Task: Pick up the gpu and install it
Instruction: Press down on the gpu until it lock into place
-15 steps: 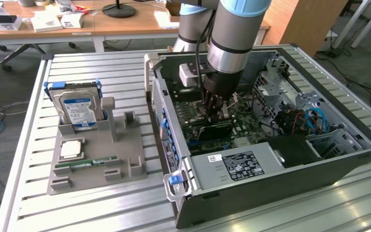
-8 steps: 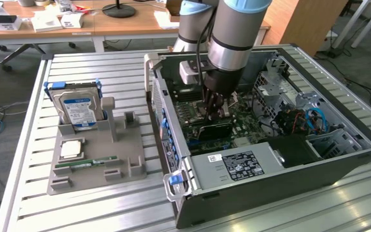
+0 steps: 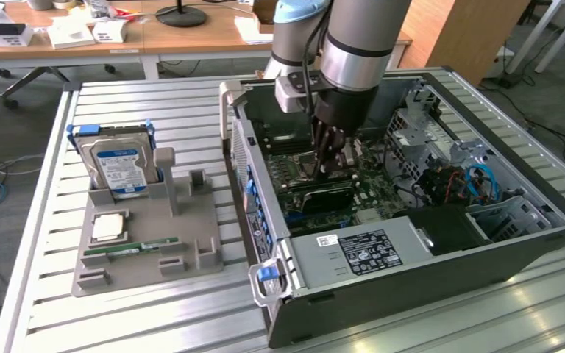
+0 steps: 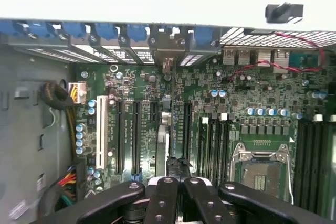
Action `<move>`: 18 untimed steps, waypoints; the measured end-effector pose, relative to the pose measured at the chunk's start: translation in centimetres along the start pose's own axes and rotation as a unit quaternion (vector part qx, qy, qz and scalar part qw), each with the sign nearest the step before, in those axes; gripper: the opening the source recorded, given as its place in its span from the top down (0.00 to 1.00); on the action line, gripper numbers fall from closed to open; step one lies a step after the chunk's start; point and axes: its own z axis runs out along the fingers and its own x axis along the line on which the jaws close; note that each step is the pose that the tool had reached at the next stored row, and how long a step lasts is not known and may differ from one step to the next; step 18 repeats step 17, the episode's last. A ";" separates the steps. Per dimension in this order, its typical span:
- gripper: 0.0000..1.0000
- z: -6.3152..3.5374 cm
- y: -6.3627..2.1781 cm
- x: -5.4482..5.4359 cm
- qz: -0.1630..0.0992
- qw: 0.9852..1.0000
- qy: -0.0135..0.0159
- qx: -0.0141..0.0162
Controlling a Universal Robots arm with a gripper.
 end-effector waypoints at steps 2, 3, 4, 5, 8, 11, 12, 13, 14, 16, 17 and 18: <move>0.89 -0.55 0.00 0.0 0.000 1.000 0.000 0.000; 0.89 -0.79 0.00 0.0 0.000 1.000 0.000 0.000; 0.89 -1.02 0.00 0.0 0.000 1.000 0.000 0.000; 0.89 -1.27 0.01 0.0 0.000 1.000 0.000 0.000; 0.89 -1.99 0.01 0.0 0.000 1.000 0.000 0.000; 0.89 -2.36 0.01 0.0 0.000 1.000 0.000 0.000; 0.89 -2.36 0.01 0.0 0.000 1.000 0.000 0.000; 0.89 -2.36 0.01 0.0 0.000 1.000 0.000 0.000; 0.89 -2.37 0.01 0.0 0.000 1.000 0.000 0.000; 0.89 -2.37 0.01 0.0 0.000 1.000 0.000 0.000; 0.89 -2.37 0.01 0.0 0.000 1.000 0.000 0.000; 0.89 -2.37 0.01 0.0 0.000 1.000 0.000 0.000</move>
